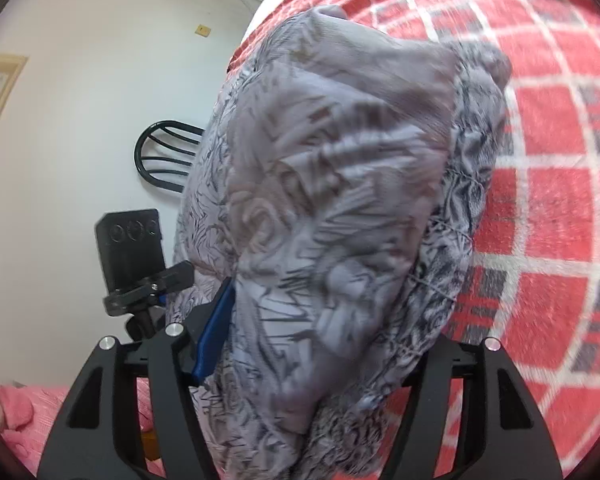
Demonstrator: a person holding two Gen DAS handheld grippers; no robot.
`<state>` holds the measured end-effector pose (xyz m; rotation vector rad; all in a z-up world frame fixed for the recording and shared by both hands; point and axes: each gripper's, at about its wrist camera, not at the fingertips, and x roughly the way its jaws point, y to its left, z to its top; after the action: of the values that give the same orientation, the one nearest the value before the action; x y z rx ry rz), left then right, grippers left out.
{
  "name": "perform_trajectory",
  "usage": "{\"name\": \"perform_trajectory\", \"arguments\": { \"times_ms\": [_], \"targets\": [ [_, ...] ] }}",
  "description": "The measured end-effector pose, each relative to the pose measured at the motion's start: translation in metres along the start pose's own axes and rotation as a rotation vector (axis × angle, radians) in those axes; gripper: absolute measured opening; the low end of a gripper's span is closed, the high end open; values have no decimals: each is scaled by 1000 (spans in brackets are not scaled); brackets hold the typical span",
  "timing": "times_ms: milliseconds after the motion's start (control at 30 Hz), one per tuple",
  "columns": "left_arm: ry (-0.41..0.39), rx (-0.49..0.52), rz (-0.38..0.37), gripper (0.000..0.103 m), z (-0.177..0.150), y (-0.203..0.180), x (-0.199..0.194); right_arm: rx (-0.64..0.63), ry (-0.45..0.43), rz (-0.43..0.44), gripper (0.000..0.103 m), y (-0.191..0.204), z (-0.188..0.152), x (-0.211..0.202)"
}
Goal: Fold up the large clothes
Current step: 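Lift the bundle with both grippers and flip it over onto itself, then lower the bundle onto the bed and open both grippers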
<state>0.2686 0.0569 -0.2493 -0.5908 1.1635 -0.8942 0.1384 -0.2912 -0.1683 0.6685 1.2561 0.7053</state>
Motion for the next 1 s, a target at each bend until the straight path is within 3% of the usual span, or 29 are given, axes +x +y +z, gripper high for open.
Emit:
{"name": "perform_trajectory", "arguments": {
  "times_ms": [267, 467, 633, 867, 933, 1000],
  "targets": [
    [-11, -59, 30, 84, 5, 6, -7, -44, 2, -102, 81, 25, -33, -23],
    [-12, -23, 67, 84, -33, -21, -36, -136, -22, -187, 81, 57, -106, -73],
    [0, 51, 161, 84, -64, -37, -40, -88, -55, -218, 80, 44, -151, -89],
    [19, 17, 219, 85, -74, -25, -28, 26, -57, -193, 74, -10, -151, -78],
    [10, 30, 268, 84, -75, -38, -33, 20, -78, -211, 72, -3, -157, -85],
    [-1, 59, 333, 83, -75, -59, -38, -4, -104, -281, 72, 15, -159, -92]
  ]
}}
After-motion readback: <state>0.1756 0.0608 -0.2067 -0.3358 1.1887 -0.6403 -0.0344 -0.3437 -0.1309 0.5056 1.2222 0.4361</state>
